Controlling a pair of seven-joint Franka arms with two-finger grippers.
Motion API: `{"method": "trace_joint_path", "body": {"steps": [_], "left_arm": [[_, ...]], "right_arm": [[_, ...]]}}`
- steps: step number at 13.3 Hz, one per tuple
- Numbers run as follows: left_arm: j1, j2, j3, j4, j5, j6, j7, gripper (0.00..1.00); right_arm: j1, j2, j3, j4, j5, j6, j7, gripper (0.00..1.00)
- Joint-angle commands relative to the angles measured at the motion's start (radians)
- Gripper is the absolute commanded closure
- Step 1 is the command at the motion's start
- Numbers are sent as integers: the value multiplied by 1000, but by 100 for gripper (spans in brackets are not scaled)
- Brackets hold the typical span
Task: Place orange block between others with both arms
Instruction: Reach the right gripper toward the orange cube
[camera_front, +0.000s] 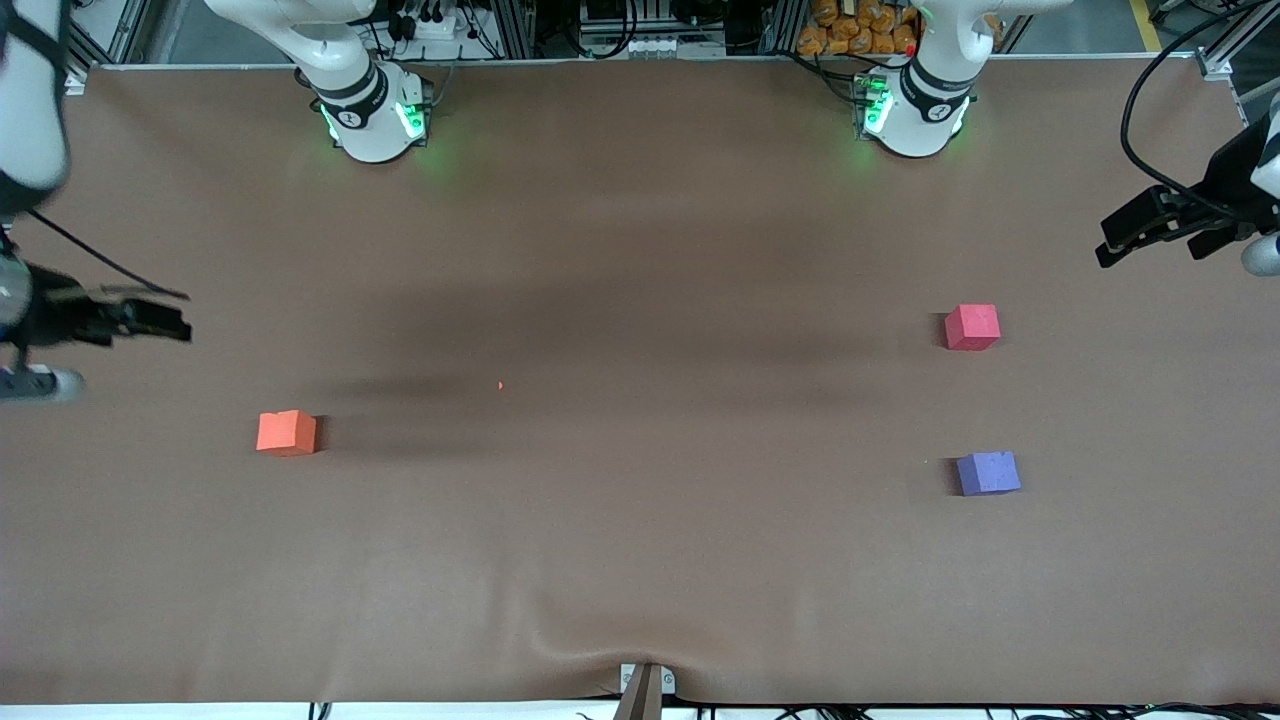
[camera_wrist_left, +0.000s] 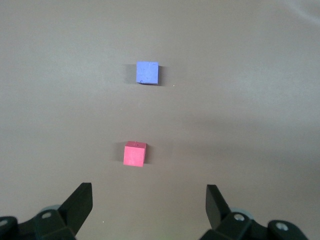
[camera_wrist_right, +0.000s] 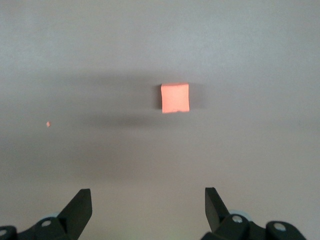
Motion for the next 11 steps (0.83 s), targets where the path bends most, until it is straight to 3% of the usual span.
{"method": "trace_joint_path", "body": {"steps": [1, 8, 11], "left_arm": [[7, 8, 1, 23, -18, -3, 20, 0], [1, 8, -2, 21, -14, -4, 2, 0], [-4, 11, -2, 21, -12, -6, 2, 0]], "right_arm": [[-23, 60, 5, -38, -14, 94, -17, 0], [-26, 253, 5, -111, -11, 374, -90, 0], [-32, 298, 7, -121, -4, 401, -103, 0]]}}
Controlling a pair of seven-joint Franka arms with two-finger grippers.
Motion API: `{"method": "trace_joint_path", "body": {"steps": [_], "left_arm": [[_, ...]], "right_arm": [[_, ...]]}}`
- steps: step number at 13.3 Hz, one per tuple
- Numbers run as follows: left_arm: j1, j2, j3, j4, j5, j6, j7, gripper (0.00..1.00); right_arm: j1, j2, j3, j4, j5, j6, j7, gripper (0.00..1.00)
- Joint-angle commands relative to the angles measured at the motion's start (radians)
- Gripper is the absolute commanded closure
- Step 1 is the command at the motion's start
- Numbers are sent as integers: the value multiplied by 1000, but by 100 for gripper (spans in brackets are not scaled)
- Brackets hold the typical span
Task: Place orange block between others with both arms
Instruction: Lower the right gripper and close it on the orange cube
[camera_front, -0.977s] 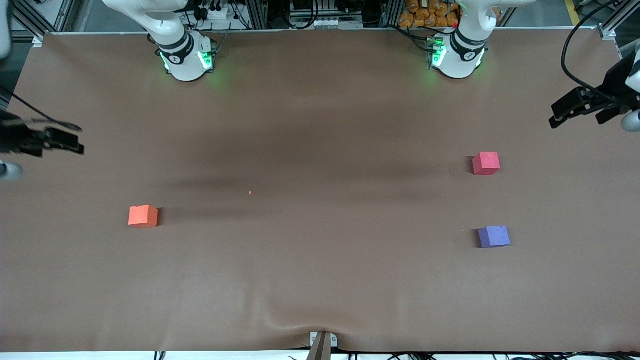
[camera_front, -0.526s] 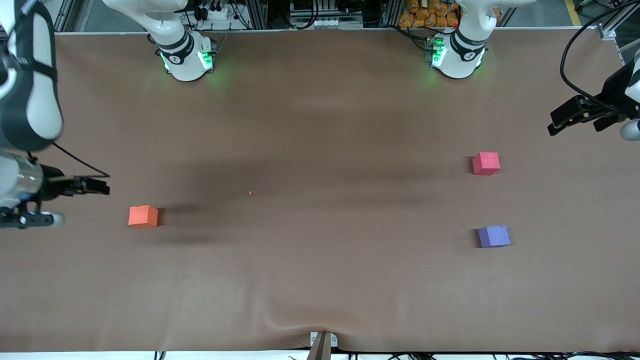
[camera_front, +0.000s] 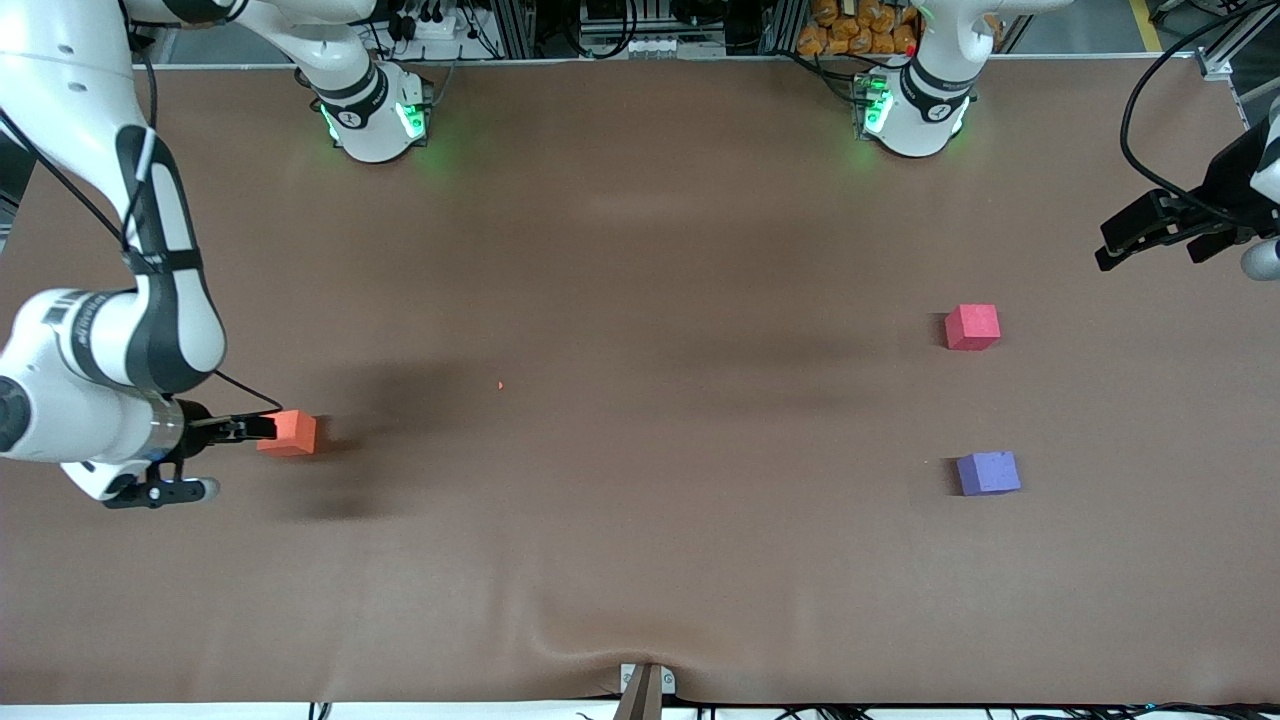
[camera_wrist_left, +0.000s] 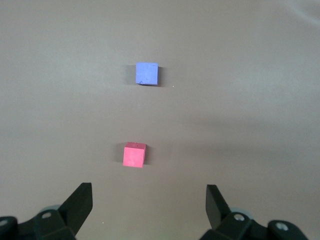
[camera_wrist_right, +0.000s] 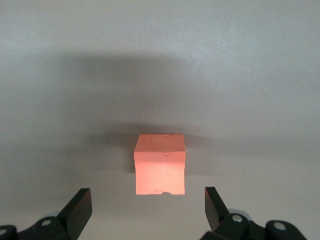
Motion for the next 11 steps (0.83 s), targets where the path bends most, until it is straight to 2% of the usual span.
{"method": "trace_joint_path", "body": {"steps": [1, 11], "left_arm": [[-2, 8, -3, 16, -12, -5, 2, 0], [1, 6, -3, 13, -12, -9, 20, 0]], "right_arm": [[-19, 27, 11, -9, -1, 21, -23, 0], [-19, 116, 10, -10, -3, 70, -78, 0]]}}
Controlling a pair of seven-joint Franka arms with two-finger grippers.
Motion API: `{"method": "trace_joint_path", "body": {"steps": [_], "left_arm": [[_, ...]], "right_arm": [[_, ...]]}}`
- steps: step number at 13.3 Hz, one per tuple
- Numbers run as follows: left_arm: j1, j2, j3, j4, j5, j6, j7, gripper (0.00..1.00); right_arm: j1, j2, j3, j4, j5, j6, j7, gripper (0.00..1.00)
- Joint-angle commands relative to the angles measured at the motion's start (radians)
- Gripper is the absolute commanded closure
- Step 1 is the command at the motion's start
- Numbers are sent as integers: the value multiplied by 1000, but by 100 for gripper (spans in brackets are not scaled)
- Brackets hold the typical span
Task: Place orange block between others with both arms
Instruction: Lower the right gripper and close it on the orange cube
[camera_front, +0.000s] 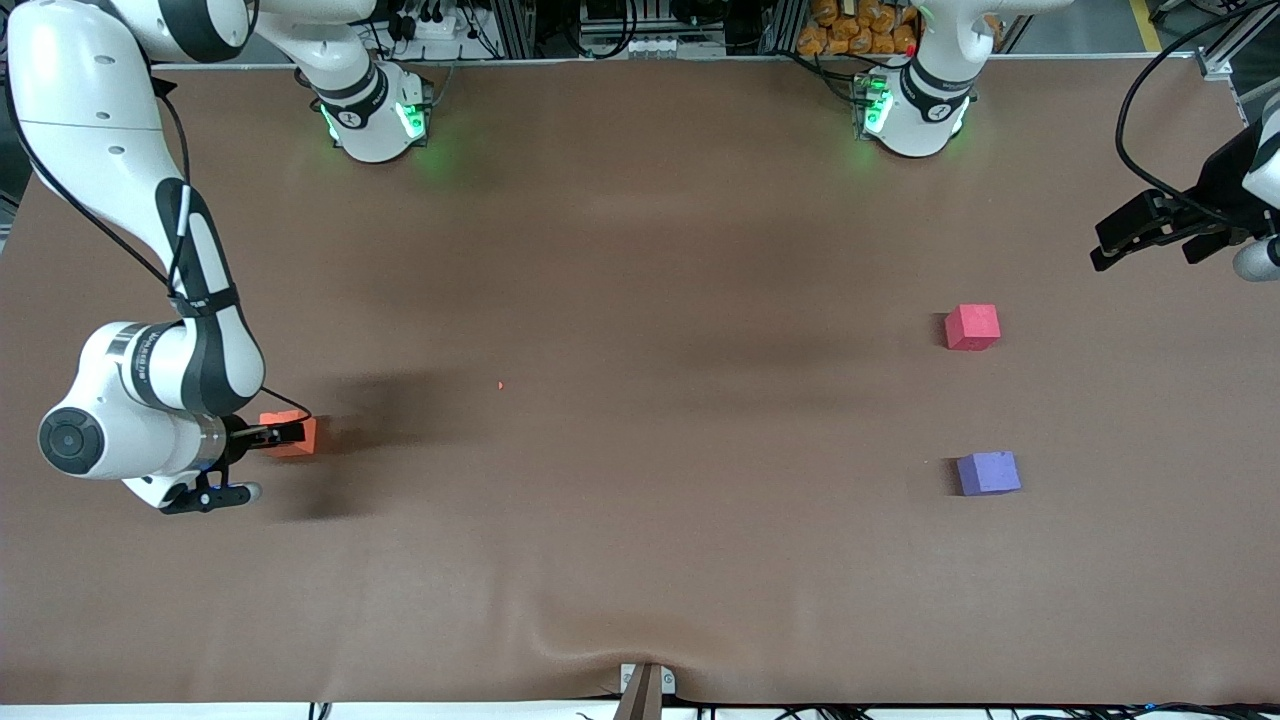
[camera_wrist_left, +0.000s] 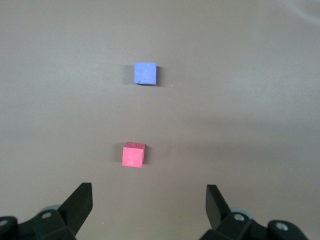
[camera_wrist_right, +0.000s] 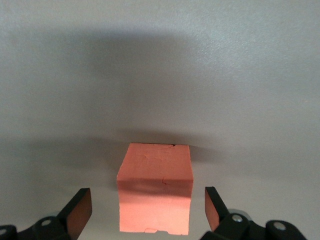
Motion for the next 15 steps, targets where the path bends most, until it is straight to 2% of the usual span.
{"method": "trace_joint_path", "body": {"steps": [1, 8, 12, 15], "left_arm": [[6, 5, -2, 11, -12, -9, 20, 0], [15, 5, 5, 17, -9, -9, 20, 0], [15, 3, 8, 19, -9, -6, 20, 0], [15, 3, 8, 19, -9, -3, 19, 0]], "right_arm": [[-16, 11, 11, -8, -3, 9, -29, 0], [-19, 37, 11, -11, -3, 27, -43, 0], [-18, 38, 10, -11, -3, 26, -43, 40], [-16, 38, 10, -8, -3, 27, -43, 55]]}}
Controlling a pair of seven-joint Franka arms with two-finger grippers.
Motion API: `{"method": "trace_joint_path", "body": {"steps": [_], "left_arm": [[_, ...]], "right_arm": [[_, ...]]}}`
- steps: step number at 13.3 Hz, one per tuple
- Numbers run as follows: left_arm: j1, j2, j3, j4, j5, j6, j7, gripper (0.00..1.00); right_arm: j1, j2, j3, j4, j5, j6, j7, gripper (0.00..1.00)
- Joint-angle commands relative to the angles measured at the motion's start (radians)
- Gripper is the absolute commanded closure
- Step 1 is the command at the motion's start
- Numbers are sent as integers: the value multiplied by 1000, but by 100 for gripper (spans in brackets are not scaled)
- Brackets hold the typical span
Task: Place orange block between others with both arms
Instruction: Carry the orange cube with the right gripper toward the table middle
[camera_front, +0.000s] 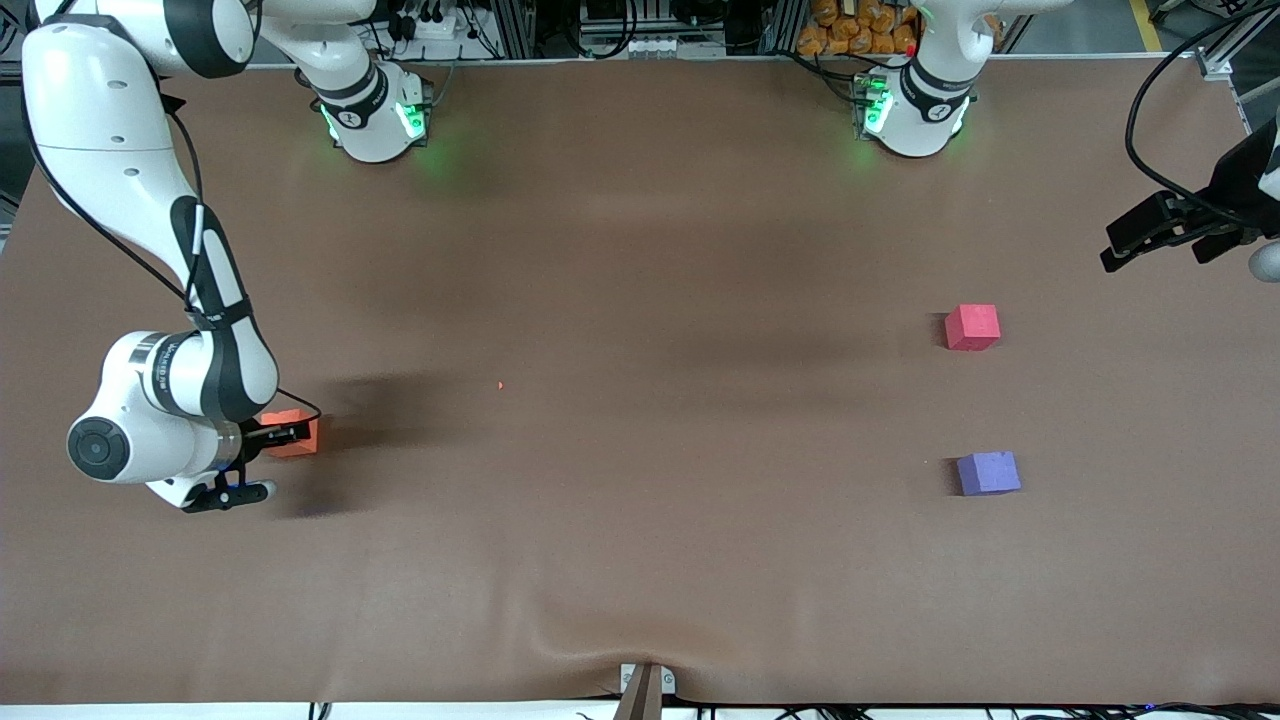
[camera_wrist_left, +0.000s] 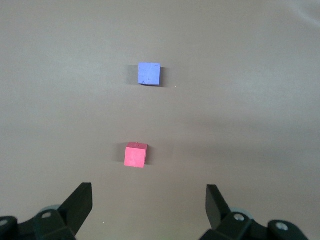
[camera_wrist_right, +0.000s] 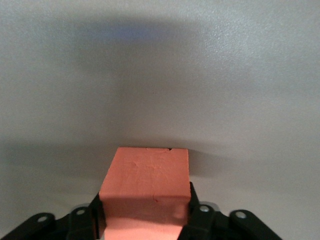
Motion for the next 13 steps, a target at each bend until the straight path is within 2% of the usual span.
{"method": "trace_joint_path", "body": {"steps": [1, 3, 6, 8, 10, 13], "left_arm": [[5, 1, 2, 17, -9, -3, 19, 0], [5, -2, 2, 17, -9, -3, 19, 0], [5, -3, 2, 15, -9, -4, 19, 0], [5, 0, 2, 15, -9, -3, 19, 0], [5, 1, 2, 15, -9, -3, 19, 0], [3, 1, 0, 15, -9, -3, 19, 0]], "right_arm": [[-12, -4, 13, 3, -1, 8, -18, 58], [4, -24, 14, 21, 2, 8, -10, 63], [75, -67, 14, 49, -1, 13, 4, 64], [133, -101, 14, 49, 10, 14, 100, 65], [211, -119, 16, 48, 36, 11, 247, 64], [340, -133, 16, 47, 141, 2, 385, 65]]}}
